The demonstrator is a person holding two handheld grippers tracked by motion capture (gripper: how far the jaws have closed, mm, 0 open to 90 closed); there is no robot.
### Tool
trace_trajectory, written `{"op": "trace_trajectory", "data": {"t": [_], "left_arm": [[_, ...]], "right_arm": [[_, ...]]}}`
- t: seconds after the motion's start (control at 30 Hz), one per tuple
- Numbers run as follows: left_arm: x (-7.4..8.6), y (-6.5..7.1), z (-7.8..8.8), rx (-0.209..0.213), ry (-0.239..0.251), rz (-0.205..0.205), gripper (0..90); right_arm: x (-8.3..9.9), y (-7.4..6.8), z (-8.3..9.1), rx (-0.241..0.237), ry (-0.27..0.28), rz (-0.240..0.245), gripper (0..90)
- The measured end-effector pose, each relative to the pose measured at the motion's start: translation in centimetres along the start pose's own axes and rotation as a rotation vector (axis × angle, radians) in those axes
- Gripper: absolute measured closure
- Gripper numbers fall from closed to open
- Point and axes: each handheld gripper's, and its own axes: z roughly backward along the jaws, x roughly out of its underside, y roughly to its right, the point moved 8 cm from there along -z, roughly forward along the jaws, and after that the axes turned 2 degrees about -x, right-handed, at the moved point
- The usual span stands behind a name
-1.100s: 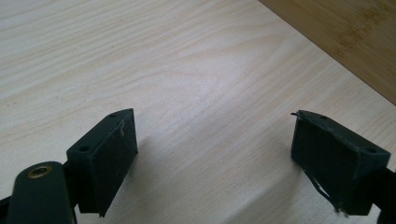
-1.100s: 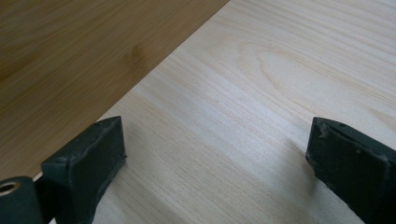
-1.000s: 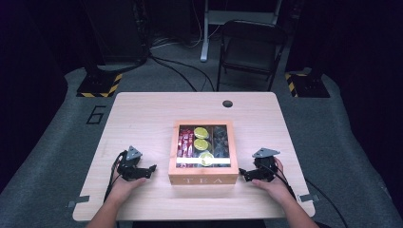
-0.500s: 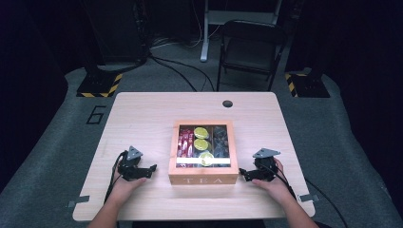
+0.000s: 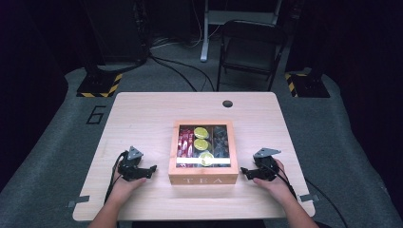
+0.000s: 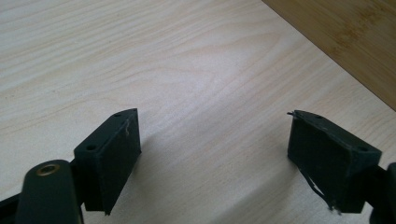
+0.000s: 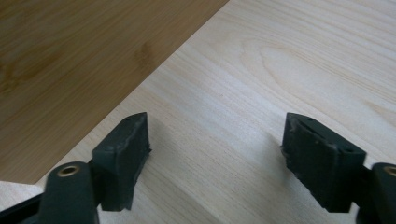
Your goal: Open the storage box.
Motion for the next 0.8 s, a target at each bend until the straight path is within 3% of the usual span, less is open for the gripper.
{"op": "trace_trajectory", "data": {"t": [0.13, 0.17, 0.23, 0.3, 0.43, 0.8], "left_arm": [[-0.1, 0.0, 0.4, 0.021, -0.017, 0.031, 26.1], [-0.1, 0.1, 0.5, 0.021, -0.019, 0.039, 28.4], [0.0, 0.1, 0.6, 0.024, -0.032, 0.041, 28.8], [-0.2, 0.3, 0.7, 0.021, -0.022, 0.036, 30.6], [-0.5, 0.8, 1.2, 0.041, -0.031, 0.024, 31.9], [-1.6, 1.9, 2.8, 0.056, 0.024, 0.026, 35.8]], "right_arm": [[-0.1, -0.3, 0.2, -0.026, -0.012, -0.015, 27.8], [-0.3, -0.4, 0.5, -0.013, -0.016, 0.018, 28.9], [-0.3, -0.6, 0.6, -0.003, -0.016, 0.008, 29.5], [-0.5, -0.6, 0.8, 0.005, -0.002, 0.042, 31.1], [-0.5, -0.6, 1.0, 0.007, -0.010, 0.018, 32.3], [-1.1, -1.2, 2.7, -0.034, 0.026, 0.005, 35.7]]}}
